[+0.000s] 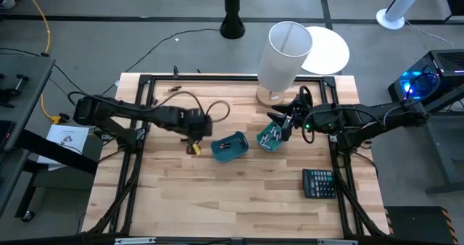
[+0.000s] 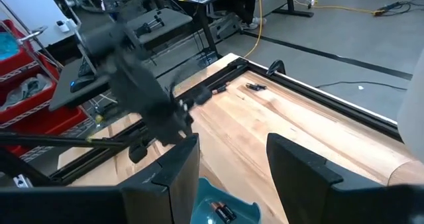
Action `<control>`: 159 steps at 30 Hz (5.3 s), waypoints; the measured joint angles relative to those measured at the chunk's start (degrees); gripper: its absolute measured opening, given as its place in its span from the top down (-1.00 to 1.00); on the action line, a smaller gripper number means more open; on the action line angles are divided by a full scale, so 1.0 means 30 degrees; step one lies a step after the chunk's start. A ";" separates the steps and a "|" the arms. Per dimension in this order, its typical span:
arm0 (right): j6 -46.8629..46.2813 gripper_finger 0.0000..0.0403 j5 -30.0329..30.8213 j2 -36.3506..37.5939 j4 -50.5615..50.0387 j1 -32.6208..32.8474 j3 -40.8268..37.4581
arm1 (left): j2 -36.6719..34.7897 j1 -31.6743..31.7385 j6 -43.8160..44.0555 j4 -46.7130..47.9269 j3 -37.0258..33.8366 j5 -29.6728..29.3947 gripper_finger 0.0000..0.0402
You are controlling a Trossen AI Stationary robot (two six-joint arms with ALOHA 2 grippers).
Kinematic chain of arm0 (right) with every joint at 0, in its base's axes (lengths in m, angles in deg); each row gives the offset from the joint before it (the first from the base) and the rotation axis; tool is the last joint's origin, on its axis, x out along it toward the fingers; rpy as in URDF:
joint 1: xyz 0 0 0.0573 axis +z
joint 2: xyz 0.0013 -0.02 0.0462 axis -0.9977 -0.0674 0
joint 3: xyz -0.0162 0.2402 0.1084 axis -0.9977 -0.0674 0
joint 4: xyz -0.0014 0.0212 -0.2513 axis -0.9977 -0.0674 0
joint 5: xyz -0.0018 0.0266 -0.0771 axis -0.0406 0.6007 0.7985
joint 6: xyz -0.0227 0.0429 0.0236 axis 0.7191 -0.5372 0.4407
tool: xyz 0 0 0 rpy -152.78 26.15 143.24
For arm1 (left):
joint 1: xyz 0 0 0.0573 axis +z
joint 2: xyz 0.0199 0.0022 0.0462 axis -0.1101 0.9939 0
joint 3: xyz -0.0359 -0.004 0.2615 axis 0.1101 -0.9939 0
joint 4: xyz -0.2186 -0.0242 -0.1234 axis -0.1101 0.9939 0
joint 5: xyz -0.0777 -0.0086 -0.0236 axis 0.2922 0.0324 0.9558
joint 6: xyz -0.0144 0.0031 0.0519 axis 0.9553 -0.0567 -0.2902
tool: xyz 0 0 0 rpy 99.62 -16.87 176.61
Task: Sort batteries
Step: Put the black battery into the blue bin
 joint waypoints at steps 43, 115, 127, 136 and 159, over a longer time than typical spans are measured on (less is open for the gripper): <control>-0.1826 0.15 0.0268 0.0000 -0.0044 -0.0484 0.0000 | 0.4842 1.0238 -0.5878 -0.0738 -0.3469 0.2646 0.09; -0.4403 0.15 0.0040 0.0007 -0.0117 -0.0284 0.0000 | 1.0105 1.7850 -0.5180 0.5500 0.8183 -0.1661 -0.21; -0.5081 0.15 0.0640 0.0007 -0.0117 -0.0280 0.0000 | 1.1825 1.8068 -0.7514 0.5655 0.8155 -0.2076 -0.02; -0.5569 0.15 0.0637 0.0007 -0.0117 -0.0236 0.0000 | 1.2857 1.8383 -0.7688 0.6157 0.8258 -0.0760 0.51; -0.4563 0.15 0.0703 0.0007 -0.0156 -0.0229 0.0000 | 0.6314 1.1292 -0.1014 0.4613 0.6707 0.4998 0.97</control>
